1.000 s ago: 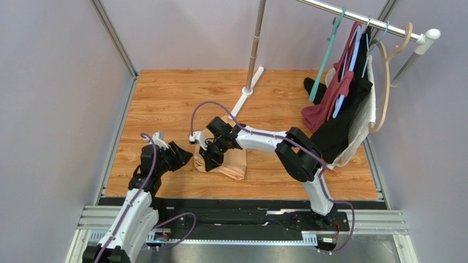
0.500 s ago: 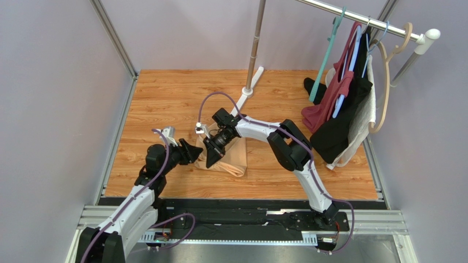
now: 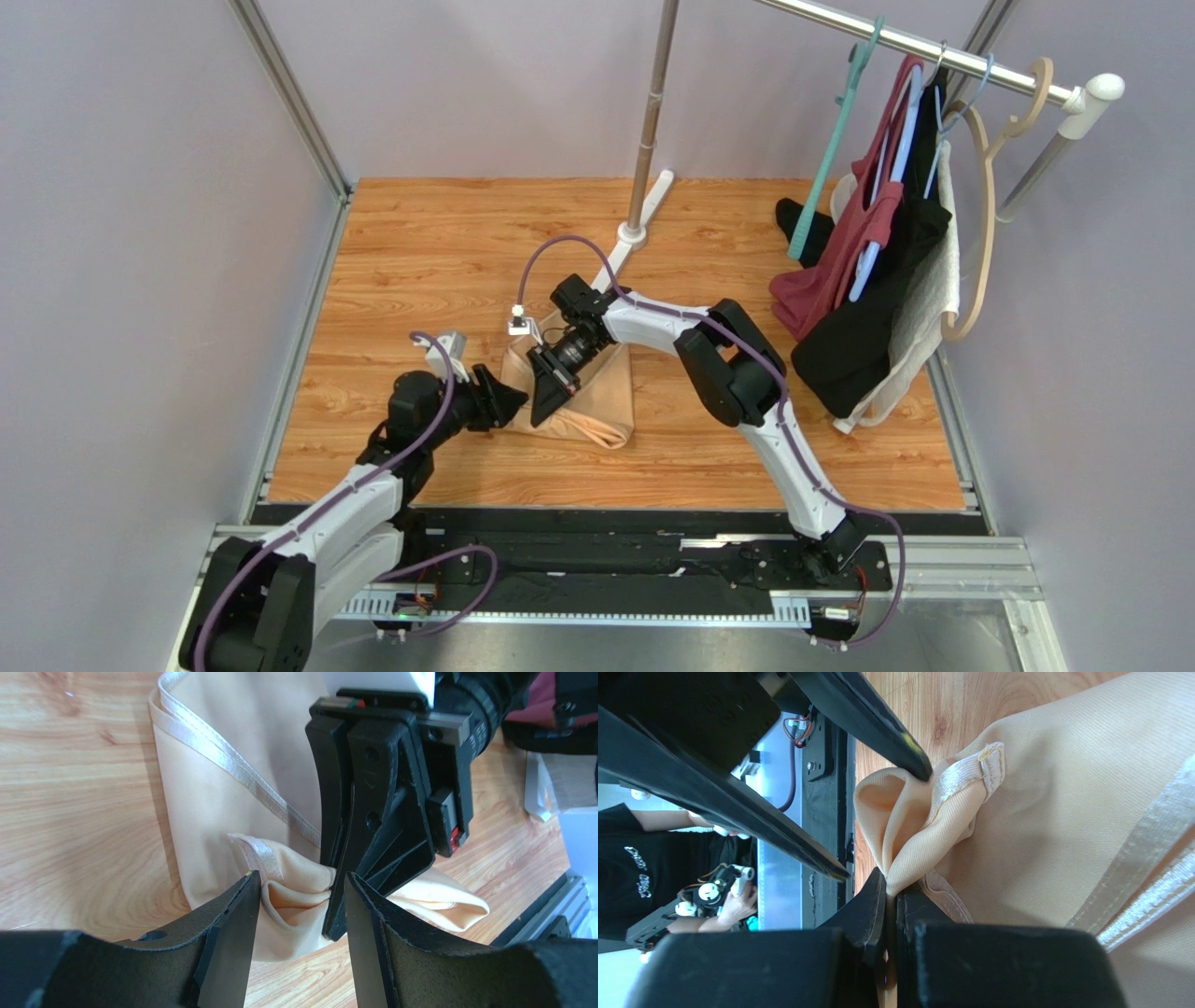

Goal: Fold the napkin, place the utensils inside, and roll it up
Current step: Roll the napkin with the utensil

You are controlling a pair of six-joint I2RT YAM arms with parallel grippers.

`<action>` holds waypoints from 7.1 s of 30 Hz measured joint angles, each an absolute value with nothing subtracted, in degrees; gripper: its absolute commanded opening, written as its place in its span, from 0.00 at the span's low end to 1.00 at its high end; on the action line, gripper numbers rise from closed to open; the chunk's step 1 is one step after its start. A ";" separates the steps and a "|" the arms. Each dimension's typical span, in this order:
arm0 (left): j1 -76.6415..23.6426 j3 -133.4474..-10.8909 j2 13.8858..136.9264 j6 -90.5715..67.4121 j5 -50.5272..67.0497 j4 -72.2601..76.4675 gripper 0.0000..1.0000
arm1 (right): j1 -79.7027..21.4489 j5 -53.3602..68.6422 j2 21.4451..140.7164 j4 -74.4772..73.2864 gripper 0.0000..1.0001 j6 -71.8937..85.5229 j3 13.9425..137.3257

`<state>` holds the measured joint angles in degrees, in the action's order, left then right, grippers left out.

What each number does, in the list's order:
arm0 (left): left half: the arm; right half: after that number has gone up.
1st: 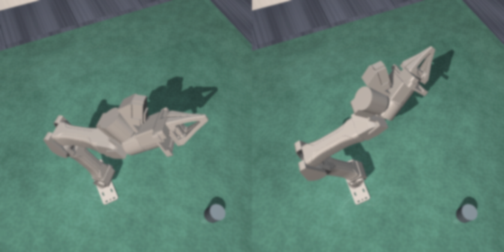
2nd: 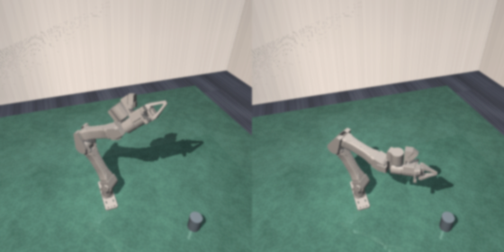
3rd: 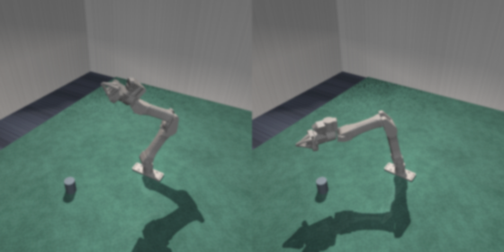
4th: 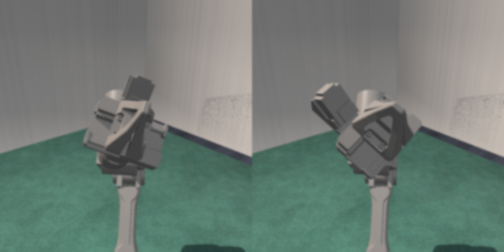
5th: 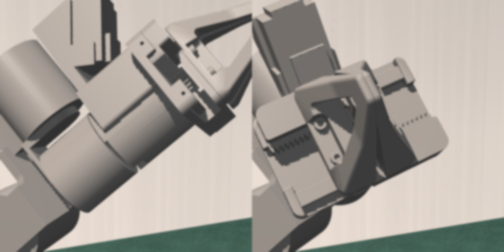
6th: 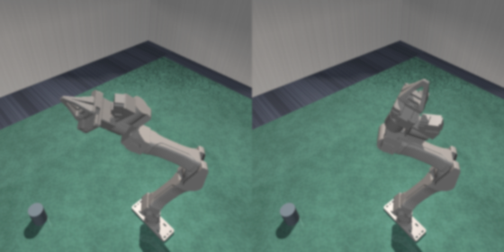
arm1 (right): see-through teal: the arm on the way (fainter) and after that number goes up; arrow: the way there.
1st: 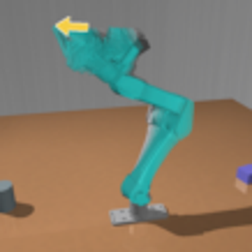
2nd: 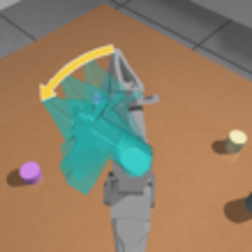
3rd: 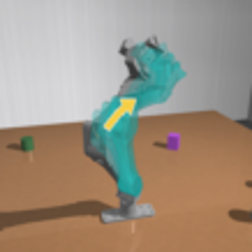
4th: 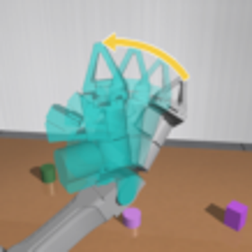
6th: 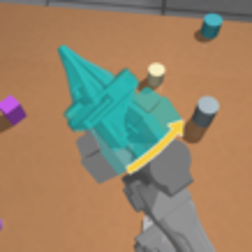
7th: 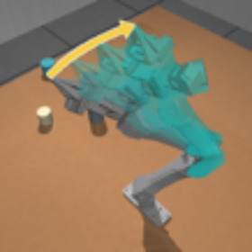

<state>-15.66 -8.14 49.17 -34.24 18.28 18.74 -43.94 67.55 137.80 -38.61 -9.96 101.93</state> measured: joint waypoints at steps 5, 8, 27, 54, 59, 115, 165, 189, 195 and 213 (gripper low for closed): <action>-18.28 -8.14 54.33 -34.44 16.60 20.49 0.54 | -43.57 68.64 138.74 -39.62 0.00 -9.37 102.80; -18.76 -8.14 56.86 -34.85 14.98 20.80 0.49 | -43.53 68.90 138.98 -39.94 0.00 -9.17 102.96; -19.55 -8.14 64.62 -36.73 14.66 29.54 0.13 | -43.31 69.10 139.55 -40.77 0.00 -8.62 103.74; -20.12 -11.07 56.69 -43.72 9.32 11.25 0.00 | -42.24 60.40 132.49 -35.00 0.78 -2.90 96.23; -20.12 -11.09 55.68 -44.29 8.25 9.15 0.00 | -39.40 52.05 126.69 -28.86 0.79 -2.28 90.70; -20.05 -13.69 35.00 -46.24 3.86 -5.52 0.59 | -42.96 53.30 127.04 -28.08 0.30 -5.67 85.89; -10.35 -30.59 72.29 -41.47 6.22 -10.44 0.51 | -38.89 11.86 93.41 -4.67 0.67 23.51 46.81; -10.28 -44.95 87.11 -38.83 7.84 -10.39 0.03 | -38.04 8.49 107.59 0.91 0.06 29.08 59.35; -10.28 -51.35 91.70 -37.23 7.84 -10.76 0.55 | -38.04 5.74 106.69 -0.49 0.46 27.07 59.94; -10.28 -38.85 58.35 -38.11 -3.92 -18.90 0.87 | -45.19 -1.10 76.05 12.49 0.80 12.23 49.54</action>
<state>-10.28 -38.85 58.35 -38.11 -3.92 -18.90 -45.19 -1.10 76.05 12.49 12.23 49.54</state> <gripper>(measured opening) 0.842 0.862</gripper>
